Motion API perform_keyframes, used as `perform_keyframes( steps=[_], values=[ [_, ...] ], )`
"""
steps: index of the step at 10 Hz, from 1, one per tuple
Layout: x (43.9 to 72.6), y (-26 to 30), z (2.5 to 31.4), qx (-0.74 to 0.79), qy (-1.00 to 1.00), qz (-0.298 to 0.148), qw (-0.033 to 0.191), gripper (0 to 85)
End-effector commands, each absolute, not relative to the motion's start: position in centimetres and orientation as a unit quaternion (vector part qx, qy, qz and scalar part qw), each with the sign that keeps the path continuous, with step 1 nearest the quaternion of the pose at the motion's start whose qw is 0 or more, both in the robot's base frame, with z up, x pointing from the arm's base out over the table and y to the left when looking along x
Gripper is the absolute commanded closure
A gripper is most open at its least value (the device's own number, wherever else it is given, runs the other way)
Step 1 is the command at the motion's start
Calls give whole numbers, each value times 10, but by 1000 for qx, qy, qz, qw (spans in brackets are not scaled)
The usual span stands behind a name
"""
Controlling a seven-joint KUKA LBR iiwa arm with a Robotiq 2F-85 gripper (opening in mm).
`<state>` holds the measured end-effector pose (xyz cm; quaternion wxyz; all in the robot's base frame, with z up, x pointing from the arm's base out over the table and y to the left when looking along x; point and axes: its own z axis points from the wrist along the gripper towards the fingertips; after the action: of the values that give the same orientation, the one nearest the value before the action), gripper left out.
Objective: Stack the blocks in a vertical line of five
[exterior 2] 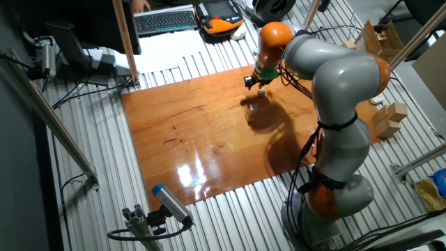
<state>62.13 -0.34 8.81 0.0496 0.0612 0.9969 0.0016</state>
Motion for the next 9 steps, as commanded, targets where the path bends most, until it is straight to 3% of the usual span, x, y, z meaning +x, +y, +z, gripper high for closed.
perform_keyframes(
  steps=[1, 5, 6, 9],
  values=[
    [621, -4, 89, 44, 998, -2, 49, 340],
    [615, -17, 82, -13, 998, -2, 54, 340],
    [614, -19, 81, -13, 998, -2, 57, 170],
    [611, -25, 78, 12, 999, -4, 52, 170]
  ],
)
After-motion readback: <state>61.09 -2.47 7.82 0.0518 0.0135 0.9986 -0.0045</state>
